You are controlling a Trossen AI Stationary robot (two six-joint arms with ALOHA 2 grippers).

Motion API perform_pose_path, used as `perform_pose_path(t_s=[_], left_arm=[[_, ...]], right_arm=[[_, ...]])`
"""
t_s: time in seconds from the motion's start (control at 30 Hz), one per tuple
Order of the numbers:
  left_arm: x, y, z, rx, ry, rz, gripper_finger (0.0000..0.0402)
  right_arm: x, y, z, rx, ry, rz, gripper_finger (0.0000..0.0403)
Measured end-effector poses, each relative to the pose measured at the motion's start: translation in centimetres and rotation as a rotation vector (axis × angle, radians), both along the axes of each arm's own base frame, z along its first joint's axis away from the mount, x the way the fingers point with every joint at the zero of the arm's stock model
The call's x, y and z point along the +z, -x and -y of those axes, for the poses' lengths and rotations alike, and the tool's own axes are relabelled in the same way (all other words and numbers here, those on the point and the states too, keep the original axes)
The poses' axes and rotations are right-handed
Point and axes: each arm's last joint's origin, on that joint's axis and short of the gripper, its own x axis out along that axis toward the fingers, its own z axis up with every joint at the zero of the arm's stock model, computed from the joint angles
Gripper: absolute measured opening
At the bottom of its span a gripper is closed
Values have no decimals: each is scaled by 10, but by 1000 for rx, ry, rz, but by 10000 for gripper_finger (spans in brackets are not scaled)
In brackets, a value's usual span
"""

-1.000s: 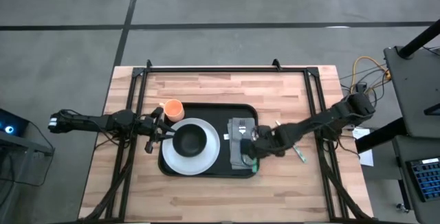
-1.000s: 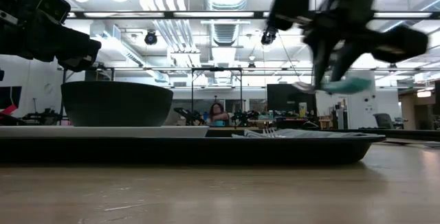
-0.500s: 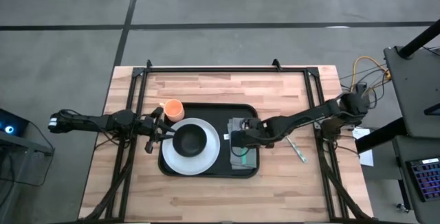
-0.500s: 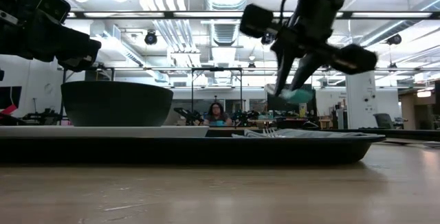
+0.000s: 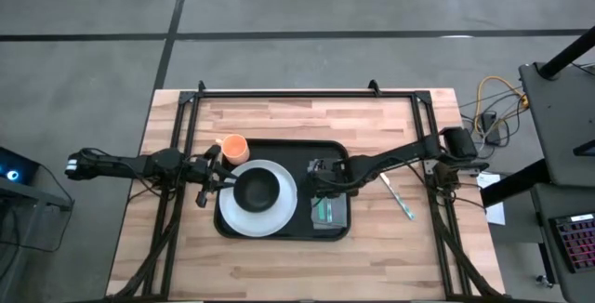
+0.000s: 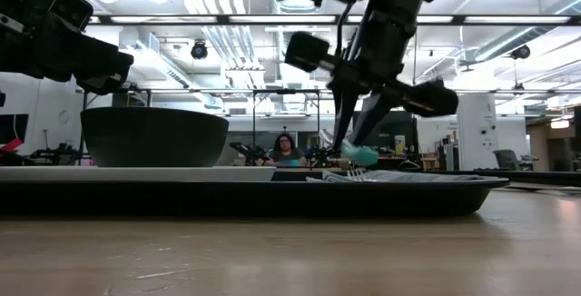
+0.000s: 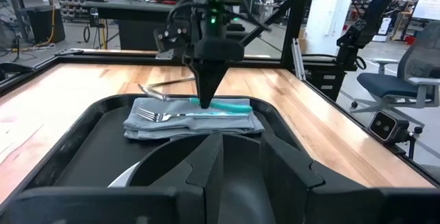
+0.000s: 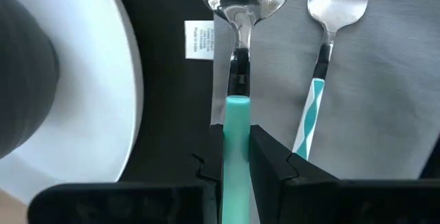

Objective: Set up tray
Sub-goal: Put the light blue patterned spoon on top of the gray napkin

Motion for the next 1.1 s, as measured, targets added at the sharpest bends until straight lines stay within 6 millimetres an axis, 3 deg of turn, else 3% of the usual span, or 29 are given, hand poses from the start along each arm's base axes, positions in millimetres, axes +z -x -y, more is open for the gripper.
perform_pose_path(t_s=[0.73,1.1], left_arm=[[0,0,0,0,0,1,80],[0,0,0,0,0,0,80]], right_arm=[[-45,-14,4,17,-111,-91,40],[-43,-13,5,10,-101,-84,54]])
